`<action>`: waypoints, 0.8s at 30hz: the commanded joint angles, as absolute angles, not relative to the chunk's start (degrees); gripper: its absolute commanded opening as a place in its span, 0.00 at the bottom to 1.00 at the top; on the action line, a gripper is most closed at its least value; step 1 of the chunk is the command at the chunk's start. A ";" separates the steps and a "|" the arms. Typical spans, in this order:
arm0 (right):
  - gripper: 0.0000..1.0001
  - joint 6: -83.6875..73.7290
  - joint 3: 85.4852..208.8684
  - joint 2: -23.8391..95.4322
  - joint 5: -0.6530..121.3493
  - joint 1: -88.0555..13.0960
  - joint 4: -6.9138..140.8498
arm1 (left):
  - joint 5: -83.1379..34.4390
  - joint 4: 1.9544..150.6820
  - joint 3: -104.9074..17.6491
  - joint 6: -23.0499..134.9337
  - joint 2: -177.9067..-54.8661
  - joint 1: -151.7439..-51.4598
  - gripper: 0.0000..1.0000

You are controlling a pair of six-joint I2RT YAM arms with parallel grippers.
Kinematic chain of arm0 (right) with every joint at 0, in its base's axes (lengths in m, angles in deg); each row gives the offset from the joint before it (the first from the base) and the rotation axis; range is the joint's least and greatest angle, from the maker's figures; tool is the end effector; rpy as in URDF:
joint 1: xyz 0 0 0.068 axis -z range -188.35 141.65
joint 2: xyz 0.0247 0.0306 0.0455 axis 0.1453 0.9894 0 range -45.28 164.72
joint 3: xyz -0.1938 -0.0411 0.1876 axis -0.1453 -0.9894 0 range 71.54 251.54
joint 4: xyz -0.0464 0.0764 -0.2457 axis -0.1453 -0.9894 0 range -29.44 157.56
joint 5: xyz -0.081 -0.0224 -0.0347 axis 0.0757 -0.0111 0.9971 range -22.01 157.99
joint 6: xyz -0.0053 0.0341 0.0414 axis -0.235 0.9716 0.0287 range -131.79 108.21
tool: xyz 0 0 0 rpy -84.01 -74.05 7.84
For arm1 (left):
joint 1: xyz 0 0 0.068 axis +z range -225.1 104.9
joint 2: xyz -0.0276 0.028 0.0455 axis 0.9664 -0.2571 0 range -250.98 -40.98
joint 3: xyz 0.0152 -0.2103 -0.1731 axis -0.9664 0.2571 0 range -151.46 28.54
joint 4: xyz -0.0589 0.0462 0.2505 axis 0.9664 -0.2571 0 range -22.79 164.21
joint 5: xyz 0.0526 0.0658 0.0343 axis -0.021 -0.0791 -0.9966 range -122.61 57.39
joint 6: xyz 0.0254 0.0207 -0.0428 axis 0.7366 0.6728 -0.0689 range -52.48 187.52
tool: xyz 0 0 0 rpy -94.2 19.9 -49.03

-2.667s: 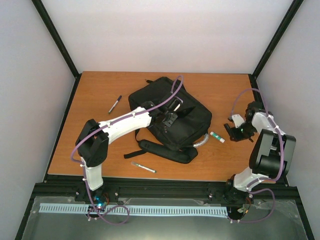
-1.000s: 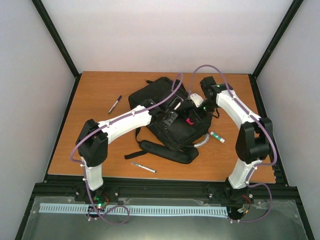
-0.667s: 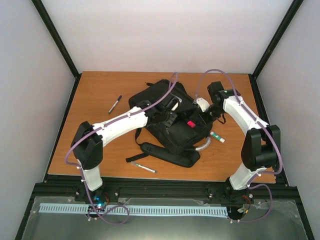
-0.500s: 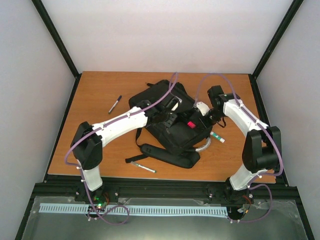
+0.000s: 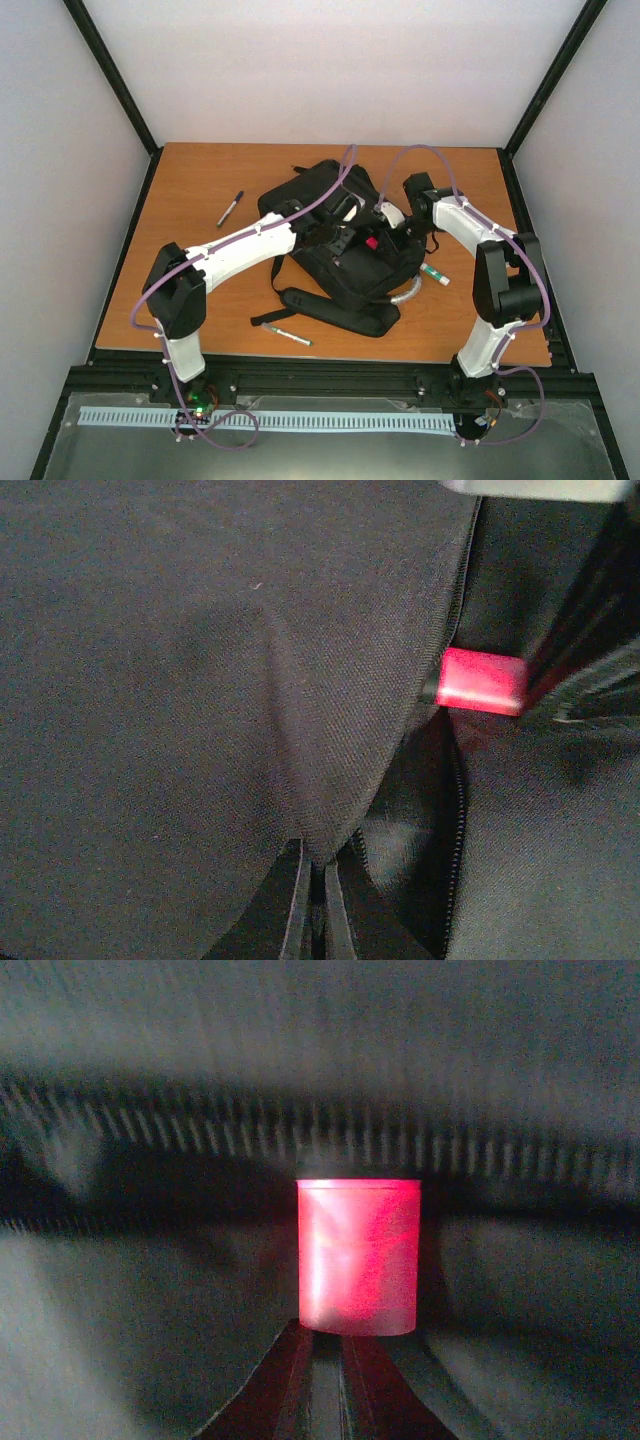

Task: Pack the student bag
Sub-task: Place the stationery in the student bag.

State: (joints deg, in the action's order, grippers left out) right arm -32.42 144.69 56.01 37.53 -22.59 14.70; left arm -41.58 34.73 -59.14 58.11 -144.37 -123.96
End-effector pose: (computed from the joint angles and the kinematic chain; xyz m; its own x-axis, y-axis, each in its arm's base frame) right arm 0.3177 0.0992 0.2064 -0.7943 -0.5147 -0.3226 -0.6074 0.6782 0.4135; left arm 0.2644 -0.2943 0.2721 -0.6450 0.4929 -0.5840 0.5878 0.8083 0.0330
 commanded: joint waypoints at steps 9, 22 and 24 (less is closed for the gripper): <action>0.11 -22.55 142.32 54.94 25.55 -23.53 34.15 | -39.51 37.84 -60.20 57.83 -143.40 -124.92 0.01; 0.43 -32.90 134.29 35.09 34.35 -19.02 24.38 | -38.19 33.10 -62.64 58.61 -143.42 -124.94 0.01; 0.46 -34.09 132.65 32.25 35.90 -16.17 23.29 | -37.98 31.80 -63.45 58.57 -143.71 -124.94 0.01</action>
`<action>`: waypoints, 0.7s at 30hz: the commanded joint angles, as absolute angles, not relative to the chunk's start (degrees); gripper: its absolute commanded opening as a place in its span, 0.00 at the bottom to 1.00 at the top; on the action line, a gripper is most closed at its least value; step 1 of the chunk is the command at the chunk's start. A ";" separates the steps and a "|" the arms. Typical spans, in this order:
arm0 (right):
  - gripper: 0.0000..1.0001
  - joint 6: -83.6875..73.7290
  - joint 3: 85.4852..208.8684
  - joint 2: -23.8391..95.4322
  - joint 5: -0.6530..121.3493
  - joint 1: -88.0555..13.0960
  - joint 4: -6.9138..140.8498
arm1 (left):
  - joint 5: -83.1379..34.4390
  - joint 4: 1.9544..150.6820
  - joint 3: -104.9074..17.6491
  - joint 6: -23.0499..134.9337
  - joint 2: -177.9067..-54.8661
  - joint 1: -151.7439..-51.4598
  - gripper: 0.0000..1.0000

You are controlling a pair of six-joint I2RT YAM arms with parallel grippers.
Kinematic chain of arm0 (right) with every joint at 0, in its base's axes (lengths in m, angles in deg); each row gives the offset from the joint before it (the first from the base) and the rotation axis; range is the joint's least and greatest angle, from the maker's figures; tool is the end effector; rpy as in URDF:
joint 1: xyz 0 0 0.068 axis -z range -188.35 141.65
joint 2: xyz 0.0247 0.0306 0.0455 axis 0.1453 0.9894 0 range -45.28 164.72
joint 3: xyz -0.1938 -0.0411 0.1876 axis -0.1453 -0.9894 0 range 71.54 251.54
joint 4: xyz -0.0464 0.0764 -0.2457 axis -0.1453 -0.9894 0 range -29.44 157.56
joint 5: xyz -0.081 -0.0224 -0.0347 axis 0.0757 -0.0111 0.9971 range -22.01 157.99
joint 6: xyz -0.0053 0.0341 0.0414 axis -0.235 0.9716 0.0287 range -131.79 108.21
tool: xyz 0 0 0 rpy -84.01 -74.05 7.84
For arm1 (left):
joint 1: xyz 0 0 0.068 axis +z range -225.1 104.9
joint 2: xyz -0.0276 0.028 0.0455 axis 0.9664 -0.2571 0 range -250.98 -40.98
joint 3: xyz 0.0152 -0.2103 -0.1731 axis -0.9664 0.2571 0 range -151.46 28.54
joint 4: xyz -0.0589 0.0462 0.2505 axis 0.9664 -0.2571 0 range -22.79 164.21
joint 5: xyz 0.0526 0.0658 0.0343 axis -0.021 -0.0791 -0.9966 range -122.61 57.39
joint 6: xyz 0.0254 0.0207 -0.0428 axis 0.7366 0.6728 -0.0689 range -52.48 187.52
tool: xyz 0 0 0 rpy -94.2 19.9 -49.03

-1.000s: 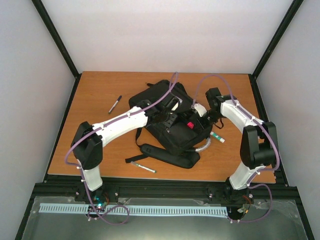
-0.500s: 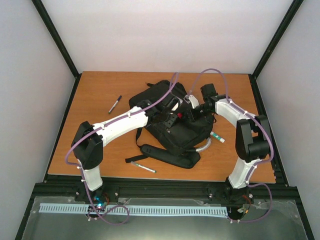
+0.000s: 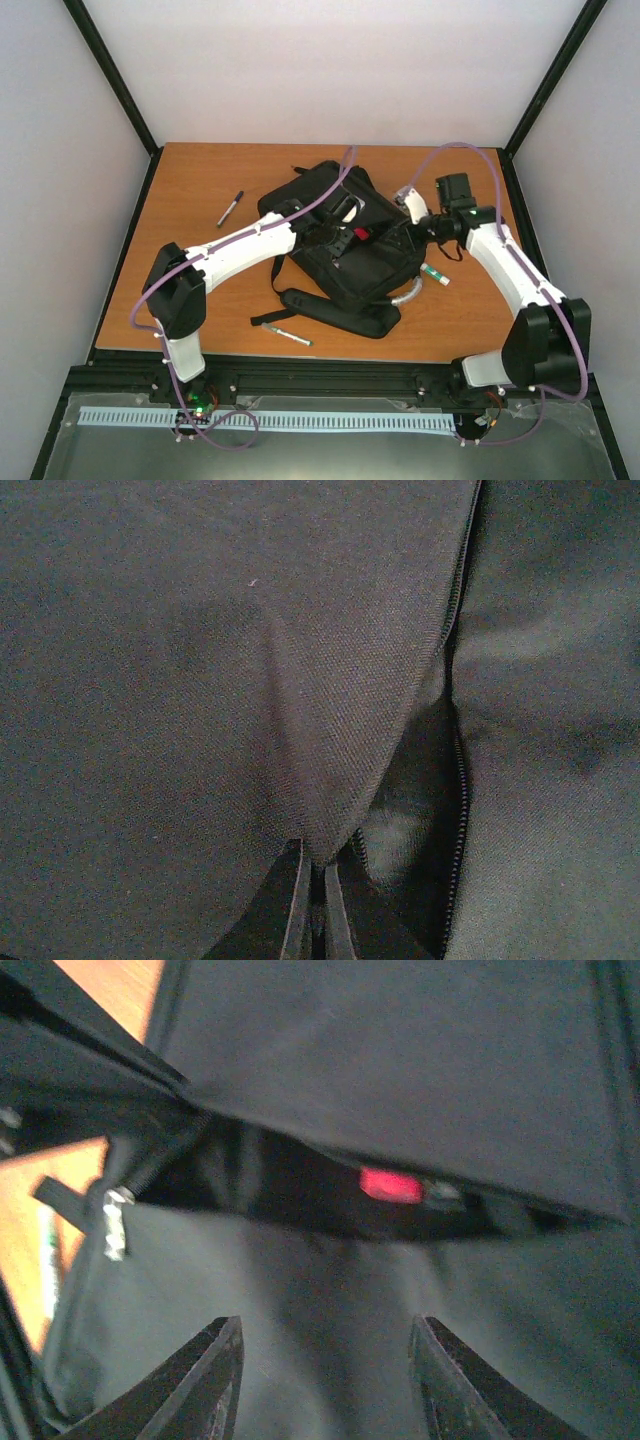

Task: Pack the student bag
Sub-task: Place the stationery in the student bag.

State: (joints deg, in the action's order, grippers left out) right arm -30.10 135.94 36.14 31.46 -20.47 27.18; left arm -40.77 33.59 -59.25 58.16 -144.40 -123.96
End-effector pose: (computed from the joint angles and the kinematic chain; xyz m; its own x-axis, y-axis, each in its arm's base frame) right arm 0.2768 0.0810 0.2738 -0.6307 -0.3935 -0.6689 -0.7164 0.6265 0.3070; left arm 0.2630 -0.2935 0.2712 -0.6526 0.5023 -0.5672 0.5954 0.8030 0.0261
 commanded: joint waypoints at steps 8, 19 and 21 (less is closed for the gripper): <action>0.54 -44.58 126.17 25.91 46.62 -4.88 15.71 | -35.85 32.97 -61.63 57.09 -142.62 -124.91 0.01; 0.53 -52.66 119.22 22.40 61.83 -3.96 13.85 | -36.77 35.70 -57.89 57.44 -140.19 -124.85 0.01; 0.53 -53.25 118.83 22.75 63.53 -3.99 15.30 | -36.01 36.14 -57.24 57.21 -139.93 -124.80 0.01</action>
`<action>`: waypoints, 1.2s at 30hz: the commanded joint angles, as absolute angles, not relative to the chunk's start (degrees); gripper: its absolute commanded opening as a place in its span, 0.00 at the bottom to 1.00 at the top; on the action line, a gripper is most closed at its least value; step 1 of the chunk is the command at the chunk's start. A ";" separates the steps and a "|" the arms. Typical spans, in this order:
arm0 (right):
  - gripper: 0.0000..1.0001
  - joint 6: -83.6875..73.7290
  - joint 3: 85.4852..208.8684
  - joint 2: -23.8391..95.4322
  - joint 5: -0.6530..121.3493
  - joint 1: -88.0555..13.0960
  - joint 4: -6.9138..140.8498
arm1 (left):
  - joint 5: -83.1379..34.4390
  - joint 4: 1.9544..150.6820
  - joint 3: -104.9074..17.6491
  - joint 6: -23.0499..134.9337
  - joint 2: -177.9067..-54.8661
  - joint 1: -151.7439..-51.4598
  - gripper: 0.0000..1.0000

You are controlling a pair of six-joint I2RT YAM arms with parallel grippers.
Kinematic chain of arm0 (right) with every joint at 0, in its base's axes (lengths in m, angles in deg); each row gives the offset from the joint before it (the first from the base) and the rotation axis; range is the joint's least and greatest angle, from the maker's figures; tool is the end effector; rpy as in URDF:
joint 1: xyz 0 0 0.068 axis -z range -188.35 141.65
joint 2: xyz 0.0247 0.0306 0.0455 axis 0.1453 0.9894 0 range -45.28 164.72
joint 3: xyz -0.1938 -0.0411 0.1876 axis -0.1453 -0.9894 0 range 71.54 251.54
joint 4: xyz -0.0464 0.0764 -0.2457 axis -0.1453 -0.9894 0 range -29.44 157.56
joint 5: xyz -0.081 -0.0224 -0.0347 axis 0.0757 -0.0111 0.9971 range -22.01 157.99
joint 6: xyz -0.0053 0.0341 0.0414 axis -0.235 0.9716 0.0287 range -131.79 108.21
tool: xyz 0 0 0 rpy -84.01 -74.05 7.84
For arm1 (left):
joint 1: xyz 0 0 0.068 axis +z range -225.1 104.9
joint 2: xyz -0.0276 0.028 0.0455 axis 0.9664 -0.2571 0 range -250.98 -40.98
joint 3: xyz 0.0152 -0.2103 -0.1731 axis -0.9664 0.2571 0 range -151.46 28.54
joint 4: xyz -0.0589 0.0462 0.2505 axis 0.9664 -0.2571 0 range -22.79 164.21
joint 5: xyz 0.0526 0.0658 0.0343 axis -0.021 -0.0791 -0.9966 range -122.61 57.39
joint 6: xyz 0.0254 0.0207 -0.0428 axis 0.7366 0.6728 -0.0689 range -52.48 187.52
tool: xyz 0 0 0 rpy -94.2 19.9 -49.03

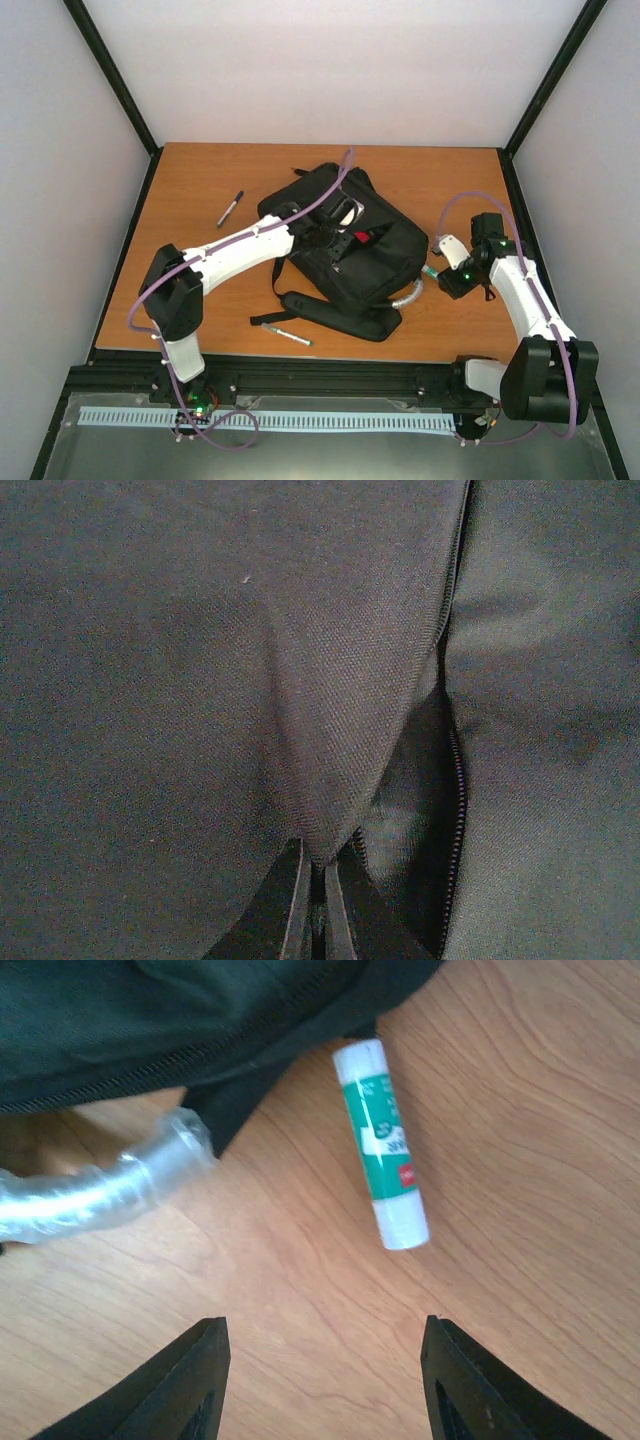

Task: Pack the student bag
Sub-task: Place the stationery in the student bag, then pick up the stationery from the center of the board.

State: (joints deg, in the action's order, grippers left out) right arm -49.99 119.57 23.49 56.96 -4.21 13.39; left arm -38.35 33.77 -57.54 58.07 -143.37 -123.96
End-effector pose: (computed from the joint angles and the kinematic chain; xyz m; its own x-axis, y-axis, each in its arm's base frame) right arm 0.2030 -0.0079 0.2238 -0.7701 -0.5527 -0.3187 -0.5787 0.8154 -0.0157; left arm 0.2583 -0.2904 0.2686 -0.6599 0.5071 -0.5545 0.6133 0.7899 -0.0075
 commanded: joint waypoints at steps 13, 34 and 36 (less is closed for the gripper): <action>0.48 -53.83 118.74 33.61 65.19 -3.96 21.91 | -34.34 36.81 -56.22 56.93 -138.74 -124.84 0.01; 0.23 -52.17 118.81 44.93 62.02 -3.99 26.45 | -33.63 36.96 -55.77 57.14 -138.80 -124.80 0.01; 0.15 -52.08 118.60 44.62 62.10 -4.02 26.20 | -33.62 37.01 -55.66 57.15 -138.80 -124.84 0.01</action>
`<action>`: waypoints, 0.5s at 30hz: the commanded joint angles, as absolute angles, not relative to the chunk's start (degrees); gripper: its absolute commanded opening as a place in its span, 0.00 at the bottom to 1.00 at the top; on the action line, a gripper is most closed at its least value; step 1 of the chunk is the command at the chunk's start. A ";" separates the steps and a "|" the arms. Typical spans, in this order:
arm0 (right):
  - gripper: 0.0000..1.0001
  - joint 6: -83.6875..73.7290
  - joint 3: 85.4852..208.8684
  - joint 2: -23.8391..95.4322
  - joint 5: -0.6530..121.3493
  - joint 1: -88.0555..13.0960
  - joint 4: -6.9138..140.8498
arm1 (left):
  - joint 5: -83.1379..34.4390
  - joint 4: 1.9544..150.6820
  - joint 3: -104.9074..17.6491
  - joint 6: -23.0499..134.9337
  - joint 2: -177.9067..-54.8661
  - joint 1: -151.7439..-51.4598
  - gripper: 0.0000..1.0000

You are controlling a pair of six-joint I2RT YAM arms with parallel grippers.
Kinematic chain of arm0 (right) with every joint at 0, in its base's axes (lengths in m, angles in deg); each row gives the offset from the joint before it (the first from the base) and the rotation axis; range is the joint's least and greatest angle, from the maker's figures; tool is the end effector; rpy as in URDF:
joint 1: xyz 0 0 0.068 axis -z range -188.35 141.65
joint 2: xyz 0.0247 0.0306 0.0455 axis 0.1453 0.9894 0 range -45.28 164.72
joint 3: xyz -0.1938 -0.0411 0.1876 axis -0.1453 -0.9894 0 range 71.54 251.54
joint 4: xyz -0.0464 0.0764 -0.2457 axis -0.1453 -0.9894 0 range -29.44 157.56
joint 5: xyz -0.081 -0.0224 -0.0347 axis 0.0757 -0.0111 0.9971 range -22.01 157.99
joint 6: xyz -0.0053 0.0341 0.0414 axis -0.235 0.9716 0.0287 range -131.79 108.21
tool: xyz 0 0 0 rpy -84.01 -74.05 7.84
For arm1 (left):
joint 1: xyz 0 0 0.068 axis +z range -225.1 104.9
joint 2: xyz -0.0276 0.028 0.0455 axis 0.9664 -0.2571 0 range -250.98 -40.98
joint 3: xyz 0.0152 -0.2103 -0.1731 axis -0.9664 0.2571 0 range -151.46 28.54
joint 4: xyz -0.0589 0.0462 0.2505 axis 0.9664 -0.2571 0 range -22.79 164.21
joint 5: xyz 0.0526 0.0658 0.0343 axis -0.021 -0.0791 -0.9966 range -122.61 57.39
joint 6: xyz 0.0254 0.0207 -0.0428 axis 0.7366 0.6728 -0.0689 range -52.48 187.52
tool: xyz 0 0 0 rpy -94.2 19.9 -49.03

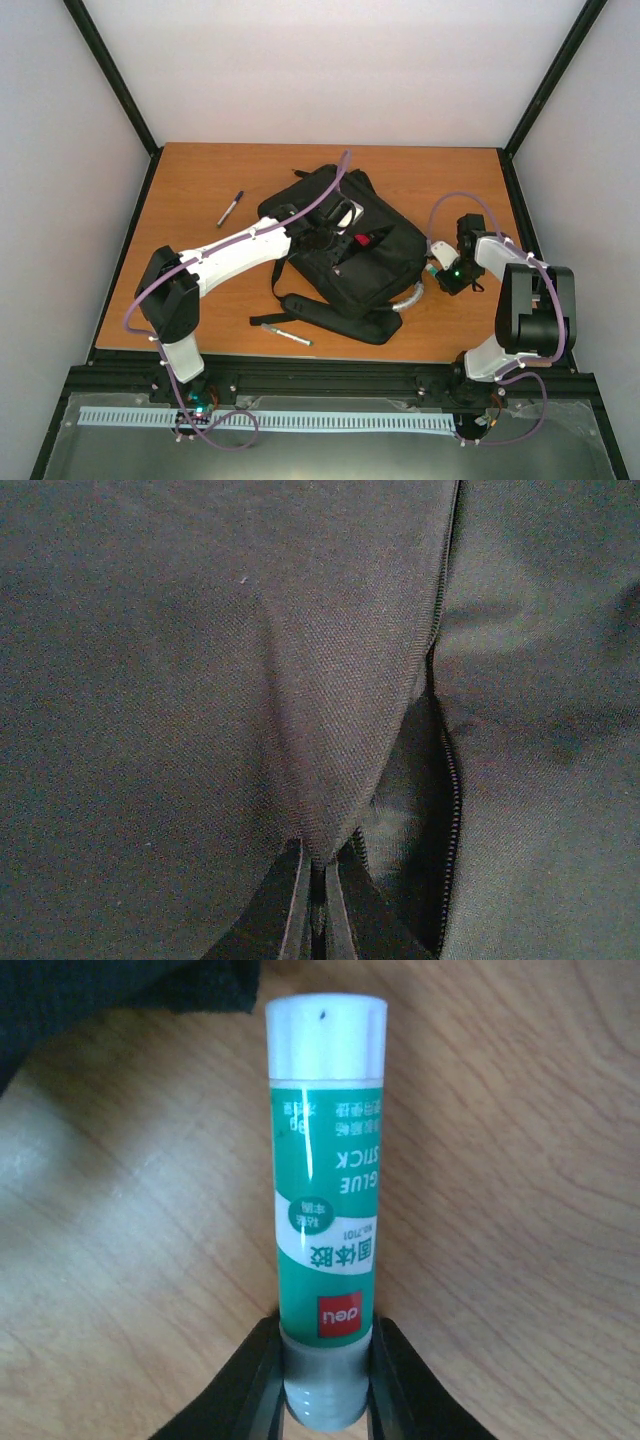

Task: Pack the student bag
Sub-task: Pick up the stationery from the center of the board.

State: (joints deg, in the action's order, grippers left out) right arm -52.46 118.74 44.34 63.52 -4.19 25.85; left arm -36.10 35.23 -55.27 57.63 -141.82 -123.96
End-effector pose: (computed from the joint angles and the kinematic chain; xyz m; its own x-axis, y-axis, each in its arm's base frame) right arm 0.2503 -0.0155 0.1476 -0.7946 -0.5935 -0.1280 -0.5976 0.8018 -0.0078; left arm 0.2534 -0.2868 0.2676 -0.6627 0.4980 -0.5593 0.6248 0.7794 -0.0463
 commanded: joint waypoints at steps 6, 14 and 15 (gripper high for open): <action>0.05 -52.49 117.56 41.16 62.88 -4.01 24.14 | -33.14 37.12 -55.72 57.06 -138.75 -124.83 0.02; 0.03 -51.19 120.06 30.19 64.05 -4.01 15.31 | -33.16 37.06 -55.62 57.06 -138.90 -124.83 0.01; 0.03 -50.89 120.99 28.85 62.69 -3.97 13.92 | -33.10 37.12 -55.71 57.06 -139.02 -124.85 0.01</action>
State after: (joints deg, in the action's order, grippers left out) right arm -52.00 118.15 34.42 63.96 -4.19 20.36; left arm -35.75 35.25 -55.18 57.63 -141.82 -123.96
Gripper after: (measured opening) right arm 0.167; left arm 0.015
